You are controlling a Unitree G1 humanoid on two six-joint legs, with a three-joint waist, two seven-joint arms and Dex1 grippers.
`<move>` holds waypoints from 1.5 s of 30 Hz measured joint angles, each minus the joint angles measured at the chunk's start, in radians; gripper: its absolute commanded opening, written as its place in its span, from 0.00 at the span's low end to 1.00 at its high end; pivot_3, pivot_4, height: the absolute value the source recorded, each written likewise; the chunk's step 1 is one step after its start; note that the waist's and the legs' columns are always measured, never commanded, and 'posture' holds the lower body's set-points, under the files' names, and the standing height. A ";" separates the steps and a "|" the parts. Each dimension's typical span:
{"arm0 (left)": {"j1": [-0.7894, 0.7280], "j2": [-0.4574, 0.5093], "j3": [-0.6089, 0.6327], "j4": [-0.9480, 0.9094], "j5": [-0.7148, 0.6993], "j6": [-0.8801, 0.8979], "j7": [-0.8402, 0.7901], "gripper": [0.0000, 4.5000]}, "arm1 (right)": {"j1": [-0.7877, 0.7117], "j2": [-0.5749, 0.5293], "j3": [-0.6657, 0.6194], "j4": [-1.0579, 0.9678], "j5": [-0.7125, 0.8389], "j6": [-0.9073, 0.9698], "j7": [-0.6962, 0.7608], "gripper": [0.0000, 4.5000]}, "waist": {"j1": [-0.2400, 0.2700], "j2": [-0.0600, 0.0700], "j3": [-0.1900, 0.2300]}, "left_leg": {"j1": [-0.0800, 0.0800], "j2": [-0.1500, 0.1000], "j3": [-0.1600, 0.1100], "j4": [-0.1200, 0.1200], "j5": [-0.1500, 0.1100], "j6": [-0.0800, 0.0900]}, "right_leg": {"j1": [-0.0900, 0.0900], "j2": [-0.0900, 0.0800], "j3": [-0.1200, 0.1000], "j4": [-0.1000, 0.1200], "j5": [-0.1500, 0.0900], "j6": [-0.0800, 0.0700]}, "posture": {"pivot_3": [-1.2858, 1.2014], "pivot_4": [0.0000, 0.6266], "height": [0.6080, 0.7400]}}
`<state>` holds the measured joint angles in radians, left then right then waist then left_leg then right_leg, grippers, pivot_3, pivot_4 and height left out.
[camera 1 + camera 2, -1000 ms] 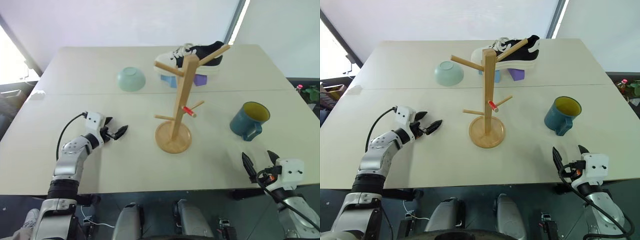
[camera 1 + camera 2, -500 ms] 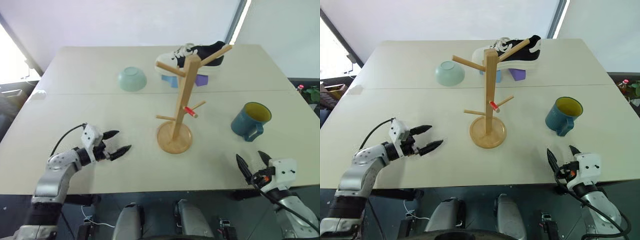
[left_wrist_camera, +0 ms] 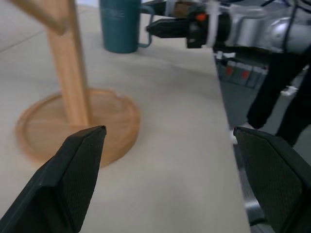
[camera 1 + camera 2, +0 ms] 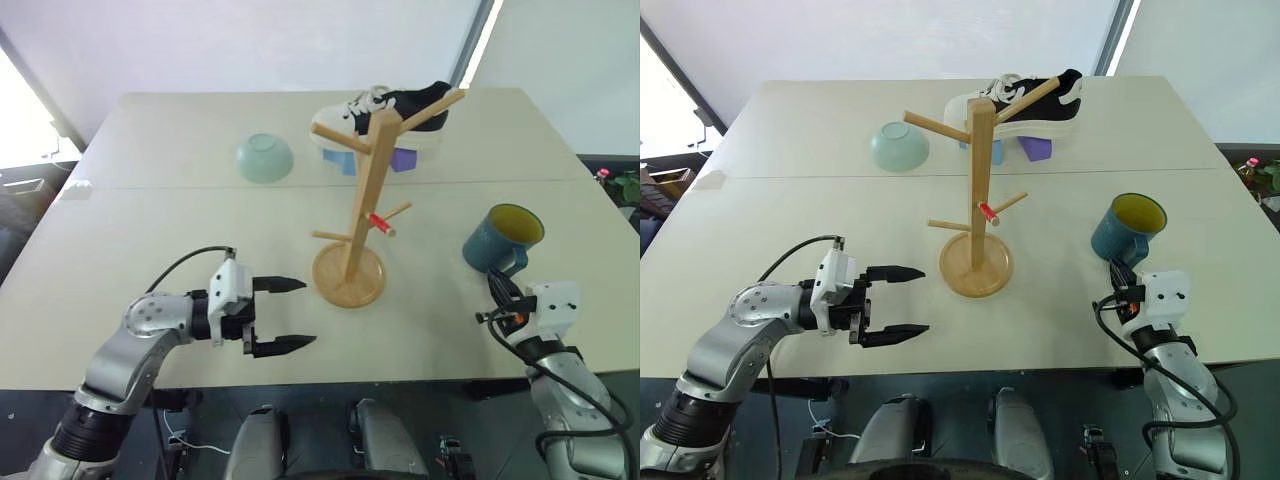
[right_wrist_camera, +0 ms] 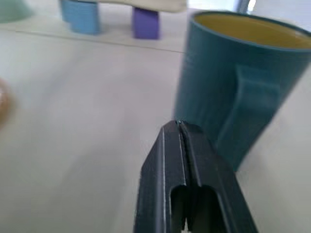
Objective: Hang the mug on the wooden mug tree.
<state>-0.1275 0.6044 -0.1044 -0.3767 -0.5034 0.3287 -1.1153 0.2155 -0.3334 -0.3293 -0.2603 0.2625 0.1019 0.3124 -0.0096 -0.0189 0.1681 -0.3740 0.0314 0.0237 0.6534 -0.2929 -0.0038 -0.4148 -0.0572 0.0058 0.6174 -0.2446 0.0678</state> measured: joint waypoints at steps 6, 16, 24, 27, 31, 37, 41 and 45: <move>-0.006 -0.016 -0.016 0.000 0.004 0.008 0.017 1.00 | -0.031 0.000 -0.013 0.063 -0.025 -0.003 -0.044 0.01 | -0.003 0.000 0.000 | 0.001 0.000 0.000 0.000 0.000 0.000 | 0.000 0.002 0.001 0.001 0.000 0.000 | 0.52 0.24 1.00; -0.003 -0.019 -0.029 0.004 0.024 -0.006 0.045 1.00 | -0.070 -0.002 -0.078 0.138 -0.029 -0.023 -0.105 0.01 | -0.003 0.000 0.000 | 0.001 0.001 0.000 0.000 0.000 0.000 | 0.000 0.008 0.006 0.001 0.000 0.000 | 0.52 0.24 1.00; 0.005 -0.019 -0.029 0.004 0.037 -0.017 0.059 1.00 | -0.074 -0.003 -0.080 0.161 -0.019 -0.021 -0.093 0.19 | -0.003 0.000 0.000 | 0.002 0.001 0.000 0.000 0.000 0.000 | 0.000 0.009 0.007 0.001 0.000 0.000 | 0.52 0.24 1.00; 0.006 -0.020 -0.029 0.004 0.036 -0.020 0.065 1.00 | -0.043 0.003 -0.078 0.136 -0.017 -0.022 -0.092 0.51 | -0.002 0.000 0.000 | 0.001 0.001 0.000 0.000 0.000 0.000 | 0.000 0.009 0.007 0.001 0.000 0.000 | 0.52 0.24 1.00; 0.007 -0.024 -0.029 0.004 0.034 -0.025 0.072 1.00 | -0.029 0.021 -0.081 0.114 -0.023 -0.022 -0.130 0.62 | -0.004 0.001 0.000 | 0.002 0.001 0.001 0.000 0.000 0.000 | 0.000 0.009 0.008 0.002 0.000 0.000 | 0.52 0.24 1.00; 0.008 -0.026 -0.029 0.003 0.034 -0.027 0.073 1.00 | -0.053 0.021 -0.099 0.114 -0.024 -0.021 -0.171 0.62 | -0.004 0.001 0.000 | 0.002 0.001 0.001 0.000 0.000 0.000 | 0.000 0.009 0.008 0.002 0.000 0.000 | 0.52 0.24 1.00; 0.008 -0.028 -0.030 0.003 0.034 -0.028 0.074 1.00 | -0.089 0.017 -0.112 0.131 -0.025 -0.020 -0.194 0.62 | -0.004 0.001 0.000 | 0.002 0.001 0.001 0.000 0.000 0.000 | 0.000 0.009 0.009 0.002 0.000 0.000 | 0.52 0.24 1.00; 0.008 -0.028 -0.030 0.003 0.034 -0.028 0.076 1.00 | -0.128 0.005 -0.113 0.176 -0.031 -0.018 -0.206 0.62 | -0.004 0.001 0.000 | 0.002 0.001 0.001 0.000 0.000 0.000 | 0.000 0.009 0.009 0.002 0.000 0.000 | 0.52 0.24 1.00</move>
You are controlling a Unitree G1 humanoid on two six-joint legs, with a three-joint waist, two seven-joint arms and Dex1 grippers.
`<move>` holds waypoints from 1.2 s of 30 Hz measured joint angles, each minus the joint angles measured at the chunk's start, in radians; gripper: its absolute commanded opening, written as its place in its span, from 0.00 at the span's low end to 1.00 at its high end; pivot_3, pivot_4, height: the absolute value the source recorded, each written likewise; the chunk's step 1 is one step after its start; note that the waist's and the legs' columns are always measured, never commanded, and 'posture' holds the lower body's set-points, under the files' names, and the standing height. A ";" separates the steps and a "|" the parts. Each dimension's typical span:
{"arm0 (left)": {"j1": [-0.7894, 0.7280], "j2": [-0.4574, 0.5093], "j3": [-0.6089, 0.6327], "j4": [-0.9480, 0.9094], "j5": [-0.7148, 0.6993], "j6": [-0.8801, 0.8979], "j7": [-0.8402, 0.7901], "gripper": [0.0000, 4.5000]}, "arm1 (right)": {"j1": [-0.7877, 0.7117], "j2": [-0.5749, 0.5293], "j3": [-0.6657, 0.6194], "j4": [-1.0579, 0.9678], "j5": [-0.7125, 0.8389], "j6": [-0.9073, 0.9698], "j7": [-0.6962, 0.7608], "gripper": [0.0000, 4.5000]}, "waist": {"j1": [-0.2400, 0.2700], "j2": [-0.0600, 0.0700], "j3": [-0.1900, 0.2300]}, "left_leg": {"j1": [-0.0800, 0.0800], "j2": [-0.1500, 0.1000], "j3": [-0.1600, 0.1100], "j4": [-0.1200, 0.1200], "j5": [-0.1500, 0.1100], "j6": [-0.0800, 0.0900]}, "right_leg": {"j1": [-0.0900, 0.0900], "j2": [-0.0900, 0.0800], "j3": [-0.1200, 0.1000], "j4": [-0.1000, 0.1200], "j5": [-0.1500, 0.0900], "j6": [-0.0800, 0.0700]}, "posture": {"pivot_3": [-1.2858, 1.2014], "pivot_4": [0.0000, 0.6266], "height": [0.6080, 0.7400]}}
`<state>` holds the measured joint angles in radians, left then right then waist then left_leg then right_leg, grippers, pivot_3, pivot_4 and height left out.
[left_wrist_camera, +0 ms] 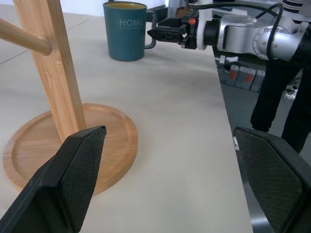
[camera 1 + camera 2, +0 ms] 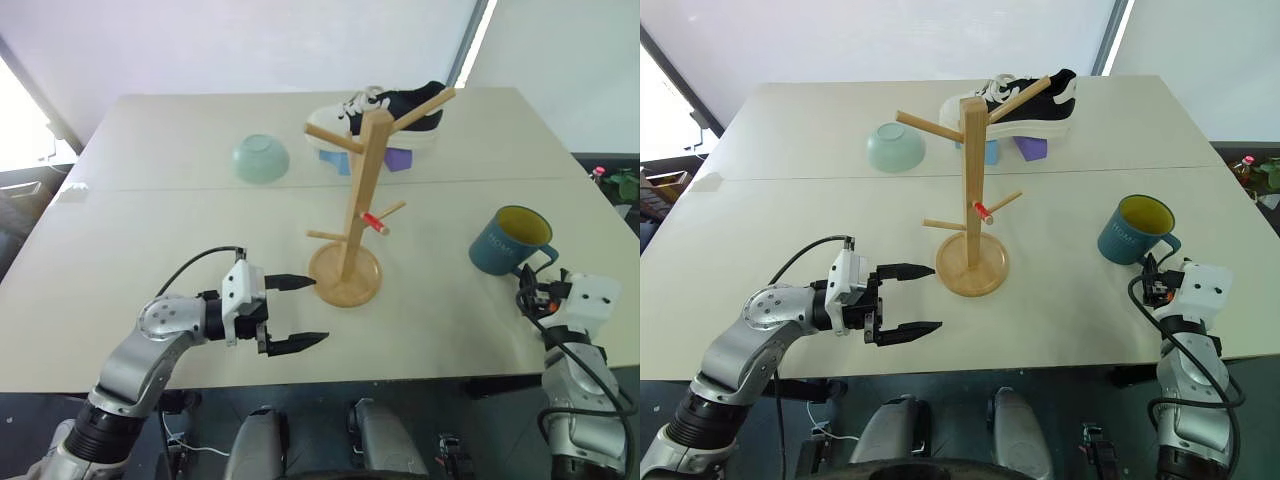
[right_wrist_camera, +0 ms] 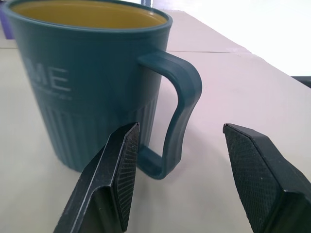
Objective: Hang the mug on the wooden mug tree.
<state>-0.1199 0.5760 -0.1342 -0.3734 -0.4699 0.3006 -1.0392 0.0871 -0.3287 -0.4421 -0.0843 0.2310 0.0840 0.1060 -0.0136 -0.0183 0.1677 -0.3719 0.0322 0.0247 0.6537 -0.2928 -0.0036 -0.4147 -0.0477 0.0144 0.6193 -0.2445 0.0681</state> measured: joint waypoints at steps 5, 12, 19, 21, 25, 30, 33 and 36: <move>0.006 0.000 0.000 -0.002 -0.002 0.000 0.008 1.00 | -0.047 -0.006 0.000 0.064 -0.012 0.025 -0.015 0.62 | 0.000 0.000 0.000 | 0.000 0.000 0.000 0.000 0.000 0.000 | 0.000 0.000 0.000 0.000 0.000 0.000 | 0.52 0.24 1.00; 0.007 0.000 0.002 -0.005 -0.012 0.001 0.022 1.00 | -0.072 -0.004 0.000 0.090 0.000 0.038 -0.001 0.01 | 0.000 0.000 0.000 | 0.000 0.000 0.000 0.000 0.000 0.000 | 0.000 0.000 0.000 0.000 0.000 0.000 | 0.52 0.24 1.00; 0.007 0.002 0.006 -0.005 -0.017 0.001 0.031 1.00 | -0.046 -0.012 0.027 0.053 0.001 0.046 0.039 0.01 | 0.000 0.000 0.000 | 0.000 0.000 0.000 0.000 0.000 0.000 | 0.000 0.001 0.001 0.000 0.000 0.000 | 0.52 0.24 1.00; 0.007 0.002 0.016 -0.003 -0.022 0.001 0.037 1.00 | 0.001 -0.063 0.081 -0.007 -0.053 0.043 0.072 0.01 | 0.000 0.001 0.000 | 0.000 0.000 0.000 0.000 0.000 0.000 | 0.000 0.001 0.001 0.000 0.000 0.000 | 0.52 0.24 1.00; 0.005 0.024 0.058 0.029 -0.023 -0.001 0.035 1.00 | 0.121 -0.245 0.223 -0.241 -0.177 -0.011 0.236 0.01 | -0.004 0.001 -0.001 | 0.001 0.000 0.000 -0.001 0.000 0.000 | -0.001 0.002 0.000 0.000 0.000 0.000 | 0.52 0.24 1.00; -0.005 0.044 0.085 0.092 -0.022 -0.013 0.008 1.00 | 0.140 -0.379 0.305 -0.504 -0.175 0.036 0.413 0.01 | 0.002 -0.001 0.000 | 0.000 0.001 0.000 0.002 0.000 0.000 | 0.000 0.003 0.000 0.001 0.000 0.000 | 0.52 0.24 1.00; -0.020 0.046 0.104 0.116 -0.023 -0.014 0.002 1.00 | 0.068 -0.408 0.305 -0.610 -0.117 0.139 0.455 0.01 | 0.003 -0.001 0.000 | -0.001 0.000 -0.001 0.005 0.000 0.000 | 0.000 0.002 0.000 0.001 0.000 0.000 | 0.52 0.24 1.00; -0.054 0.051 0.139 0.137 -0.043 -0.006 -0.003 1.00 | -0.037 -0.443 0.314 -0.706 -0.073 0.243 0.480 0.01 | 0.003 -0.002 0.001 | -0.002 0.000 -0.001 0.007 0.000 0.000 | 0.000 0.002 0.000 0.001 0.000 0.001 | 0.52 0.24 1.00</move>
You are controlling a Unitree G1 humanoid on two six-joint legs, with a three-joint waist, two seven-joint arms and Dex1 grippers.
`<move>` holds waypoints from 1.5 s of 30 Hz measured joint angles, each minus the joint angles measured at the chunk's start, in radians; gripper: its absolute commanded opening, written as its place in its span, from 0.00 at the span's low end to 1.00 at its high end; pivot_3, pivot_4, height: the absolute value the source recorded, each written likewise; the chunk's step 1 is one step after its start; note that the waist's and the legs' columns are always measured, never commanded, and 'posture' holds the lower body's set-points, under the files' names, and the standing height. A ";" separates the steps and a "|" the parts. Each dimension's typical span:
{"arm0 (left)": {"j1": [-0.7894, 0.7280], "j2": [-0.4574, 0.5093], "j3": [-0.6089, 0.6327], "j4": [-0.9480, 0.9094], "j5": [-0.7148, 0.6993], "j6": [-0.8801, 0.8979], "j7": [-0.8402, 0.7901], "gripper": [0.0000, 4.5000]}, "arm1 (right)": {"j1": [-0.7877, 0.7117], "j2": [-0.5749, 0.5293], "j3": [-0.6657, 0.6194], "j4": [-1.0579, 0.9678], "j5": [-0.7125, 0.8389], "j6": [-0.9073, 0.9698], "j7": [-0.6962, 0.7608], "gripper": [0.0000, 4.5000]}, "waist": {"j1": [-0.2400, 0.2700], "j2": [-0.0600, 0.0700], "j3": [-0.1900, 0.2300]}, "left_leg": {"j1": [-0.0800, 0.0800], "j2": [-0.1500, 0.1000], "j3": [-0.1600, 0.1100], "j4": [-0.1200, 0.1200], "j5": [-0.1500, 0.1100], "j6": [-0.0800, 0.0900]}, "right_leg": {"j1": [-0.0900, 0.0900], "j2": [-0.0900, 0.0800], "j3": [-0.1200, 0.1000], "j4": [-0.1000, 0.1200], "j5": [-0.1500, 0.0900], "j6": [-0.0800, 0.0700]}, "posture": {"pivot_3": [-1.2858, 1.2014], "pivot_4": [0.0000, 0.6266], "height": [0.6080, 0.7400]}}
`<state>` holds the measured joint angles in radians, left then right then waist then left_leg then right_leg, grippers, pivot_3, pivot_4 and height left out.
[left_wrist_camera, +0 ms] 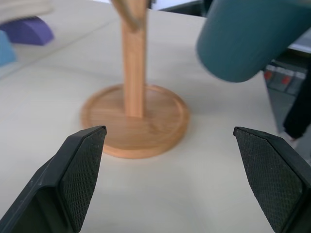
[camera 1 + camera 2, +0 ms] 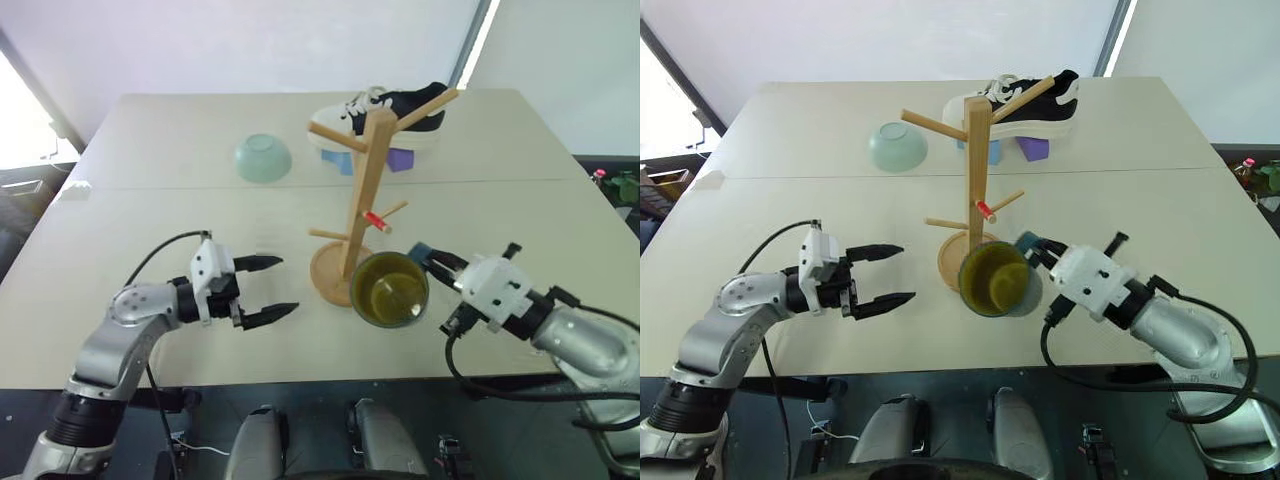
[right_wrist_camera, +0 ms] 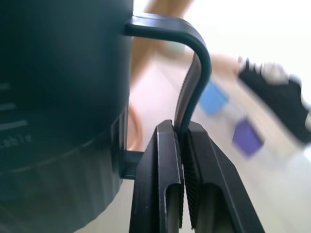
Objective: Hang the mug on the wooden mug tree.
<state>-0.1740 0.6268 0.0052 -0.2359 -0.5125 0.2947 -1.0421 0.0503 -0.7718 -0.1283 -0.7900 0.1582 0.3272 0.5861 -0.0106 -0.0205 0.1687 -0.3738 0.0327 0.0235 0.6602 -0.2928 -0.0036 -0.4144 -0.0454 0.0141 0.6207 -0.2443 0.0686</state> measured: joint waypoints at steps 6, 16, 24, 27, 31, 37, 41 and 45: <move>-0.057 0.044 0.080 0.031 -0.100 0.066 -0.049 1.00 | -0.153 -0.031 0.042 -0.072 0.026 0.181 0.009 0.01 | 0.000 -0.001 0.000 | -0.001 0.000 0.000 0.000 0.000 0.000 | 0.000 -0.001 0.000 0.000 0.000 0.000 | 0.52 0.24 1.00; -0.117 0.061 0.100 0.032 -0.147 0.111 -0.085 1.00 | -0.255 -0.030 0.102 -0.113 0.043 0.316 0.003 0.01 | -0.002 -0.001 0.000 | -0.001 0.000 0.000 0.000 0.000 0.000 | 0.000 -0.001 0.000 0.000 0.000 0.000 | 0.52 0.24 1.00; -0.121 0.062 0.101 -0.010 -0.187 0.148 -0.085 1.00 | -0.302 -0.009 0.152 -0.108 0.026 0.356 -0.029 0.01 | -0.002 -0.001 0.001 | -0.001 0.000 0.000 0.000 0.000 0.000 | 0.000 -0.001 0.000 0.000 0.000 0.000 | 0.52 0.24 1.00; -0.137 0.063 0.110 -0.055 -0.231 0.181 -0.081 1.00 | -0.313 0.007 0.172 -0.092 0.010 0.363 -0.042 0.01 | -0.002 -0.001 0.001 | -0.001 0.000 0.000 0.000 0.000 0.000 | 0.000 -0.001 0.000 0.000 0.000 0.000 | 0.52 0.24 1.00; -0.140 0.075 0.129 -0.096 -0.275 0.220 -0.067 1.00 | -0.334 0.011 0.197 -0.074 -0.007 0.363 -0.049 0.01 | -0.002 -0.001 0.001 | -0.001 -0.001 0.000 0.000 0.000 0.000 | 0.000 -0.001 0.000 0.000 0.000 0.000 | 0.52 0.24 1.00; -0.142 0.076 0.131 -0.111 -0.295 0.238 -0.051 1.00 | -0.346 0.014 0.202 -0.046 -0.020 0.363 -0.050 0.33 | -0.002 -0.001 0.001 | -0.001 -0.001 0.000 0.000 0.000 0.000 | 0.000 -0.001 0.000 0.000 0.000 0.000 | 0.52 0.24 1.00; -0.142 0.076 0.131 -0.112 -0.304 0.239 -0.043 1.00 | -0.351 0.013 0.201 -0.041 -0.036 0.360 -0.052 0.67 | -0.002 -0.001 0.001 | -0.001 -0.001 0.000 0.000 0.000 0.000 | 0.000 -0.001 0.000 0.000 0.000 0.000 | 0.52 0.24 1.00; -0.148 0.071 0.130 -0.111 -0.304 0.239 -0.035 1.00 | -0.337 0.006 0.172 -0.039 -0.033 0.340 -0.036 0.67 | -0.001 -0.001 0.001 | -0.001 -0.001 0.000 0.000 0.000 0.000 | 0.000 -0.001 0.000 0.000 0.000 0.000 | 0.52 0.24 1.00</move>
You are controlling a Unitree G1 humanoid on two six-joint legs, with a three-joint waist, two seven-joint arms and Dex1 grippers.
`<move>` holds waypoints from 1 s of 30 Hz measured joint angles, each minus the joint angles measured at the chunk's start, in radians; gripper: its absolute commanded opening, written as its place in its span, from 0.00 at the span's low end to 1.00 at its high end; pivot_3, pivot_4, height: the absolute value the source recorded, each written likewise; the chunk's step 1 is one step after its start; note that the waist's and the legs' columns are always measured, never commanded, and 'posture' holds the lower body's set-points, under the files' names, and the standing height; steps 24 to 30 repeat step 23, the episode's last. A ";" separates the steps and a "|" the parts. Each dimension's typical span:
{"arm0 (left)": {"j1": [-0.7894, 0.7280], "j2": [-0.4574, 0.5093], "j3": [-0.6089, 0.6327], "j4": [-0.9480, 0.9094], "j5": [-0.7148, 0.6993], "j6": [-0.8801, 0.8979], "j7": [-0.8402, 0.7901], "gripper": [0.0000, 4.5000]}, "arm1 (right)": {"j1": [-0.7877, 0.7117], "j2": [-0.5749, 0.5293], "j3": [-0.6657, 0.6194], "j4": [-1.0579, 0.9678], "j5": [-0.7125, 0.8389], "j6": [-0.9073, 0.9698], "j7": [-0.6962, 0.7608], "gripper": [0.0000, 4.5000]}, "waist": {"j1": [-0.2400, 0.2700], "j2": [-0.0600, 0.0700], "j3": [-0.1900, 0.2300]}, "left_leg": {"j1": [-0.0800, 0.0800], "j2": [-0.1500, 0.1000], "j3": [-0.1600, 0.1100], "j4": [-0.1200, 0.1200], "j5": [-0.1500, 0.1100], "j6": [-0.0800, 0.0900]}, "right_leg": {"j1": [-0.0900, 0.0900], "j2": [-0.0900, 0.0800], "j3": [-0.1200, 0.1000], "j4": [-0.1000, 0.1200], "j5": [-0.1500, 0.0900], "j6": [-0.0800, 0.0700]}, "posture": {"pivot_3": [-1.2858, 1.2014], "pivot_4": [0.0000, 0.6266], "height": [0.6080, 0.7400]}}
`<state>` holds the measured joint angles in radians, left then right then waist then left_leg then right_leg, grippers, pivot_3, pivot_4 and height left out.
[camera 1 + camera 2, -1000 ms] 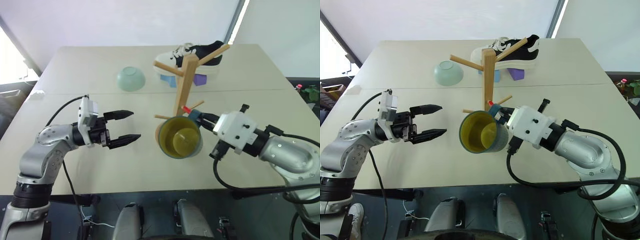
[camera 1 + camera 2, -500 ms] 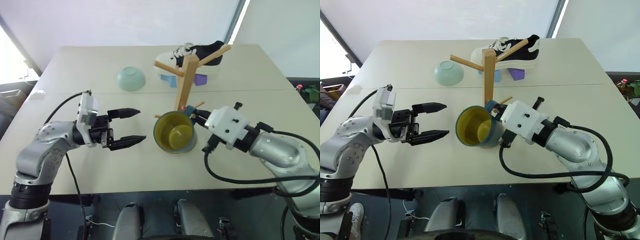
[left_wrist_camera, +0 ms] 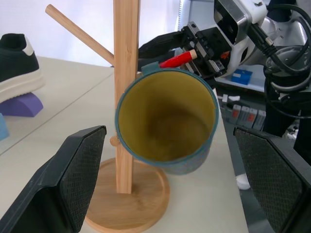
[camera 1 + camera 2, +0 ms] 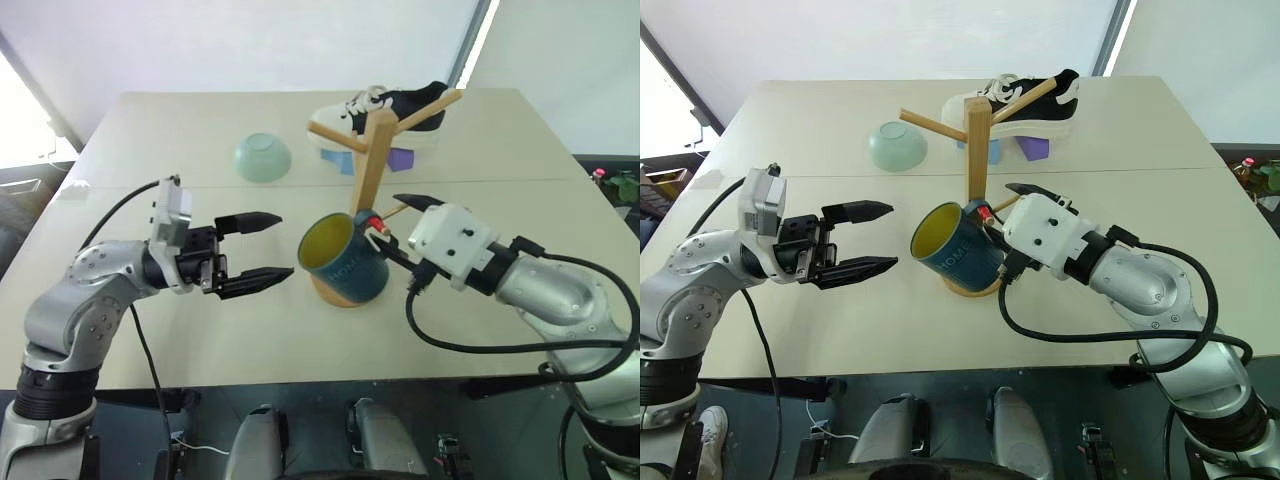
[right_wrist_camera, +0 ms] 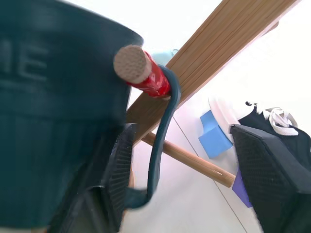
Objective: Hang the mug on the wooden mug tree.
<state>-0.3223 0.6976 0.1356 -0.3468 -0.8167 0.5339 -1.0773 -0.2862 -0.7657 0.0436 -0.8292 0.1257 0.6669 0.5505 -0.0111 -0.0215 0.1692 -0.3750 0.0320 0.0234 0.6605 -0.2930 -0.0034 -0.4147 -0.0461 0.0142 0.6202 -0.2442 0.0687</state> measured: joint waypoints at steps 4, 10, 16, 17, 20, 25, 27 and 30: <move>-0.008 -0.015 0.002 0.029 0.004 -0.002 0.024 1.00 | 0.077 -0.008 -0.138 0.000 0.048 -0.042 0.055 0.67 | 0.002 0.000 0.000 | 0.000 0.000 0.000 0.000 0.000 0.000 | 0.001 0.000 0.000 -0.001 0.000 0.000 | 0.52 0.24 1.00; -0.014 -0.103 0.049 0.209 0.119 -0.060 0.225 1.00 | 0.272 0.178 -0.440 0.073 0.247 -0.072 0.074 0.67 | 0.000 -0.001 0.000 | 0.002 0.000 0.000 0.000 0.000 0.000 | 0.004 0.001 -0.001 -0.001 0.001 0.001 | 0.52 0.24 1.00; 0.069 -0.238 0.078 0.382 0.307 -0.228 0.443 1.00 | 0.342 0.390 -0.459 0.309 0.275 -0.206 -0.004 0.67 | -0.004 -0.001 0.000 | 0.002 0.000 0.000 0.001 0.000 0.000 | 0.002 0.000 0.001 0.001 0.002 0.002 | 0.52 0.24 1.00; 0.086 -0.254 0.080 0.401 0.330 -0.254 0.468 1.00 | 0.341 0.404 -0.442 0.354 0.262 -0.247 -0.007 0.67 | -0.003 -0.001 0.000 | 0.002 0.000 0.000 0.001 0.000 0.000 | 0.002 0.000 0.001 0.001 0.002 0.003 | 0.52 0.24 1.00; 0.115 -0.279 0.082 0.425 0.377 -0.301 0.515 1.00 | 0.326 0.421 -0.390 0.468 0.228 -0.336 -0.012 0.67 | -0.002 -0.001 0.000 | 0.002 0.000 0.000 0.001 0.000 0.000 | 0.002 -0.001 0.001 0.001 0.002 0.003 | 0.52 0.24 1.00; 0.126 -0.288 0.083 0.425 0.401 -0.309 0.548 1.00 | 0.292 0.422 -0.354 0.556 0.211 -0.392 -0.009 0.67 | -0.001 -0.001 0.000 | 0.002 0.000 0.000 0.001 0.000 0.000 | 0.002 -0.001 0.001 0.001 0.002 0.003 | 0.52 0.24 1.00; 0.126 -0.288 0.083 0.425 0.401 -0.309 0.548 1.00 | 0.292 0.422 -0.354 0.556 0.211 -0.392 -0.009 0.67 | -0.001 -0.001 0.000 | 0.002 0.000 0.000 0.001 0.000 0.000 | 0.002 -0.001 0.001 0.001 0.002 0.003 | 0.52 0.24 1.00; 0.126 -0.288 0.083 0.425 0.401 -0.309 0.548 1.00 | 0.292 0.422 -0.354 0.556 0.211 -0.392 -0.009 0.67 | -0.001 -0.001 0.000 | 0.002 0.000 0.000 0.001 0.000 0.000 | 0.002 -0.001 0.001 0.001 0.002 0.003 | 0.52 0.24 1.00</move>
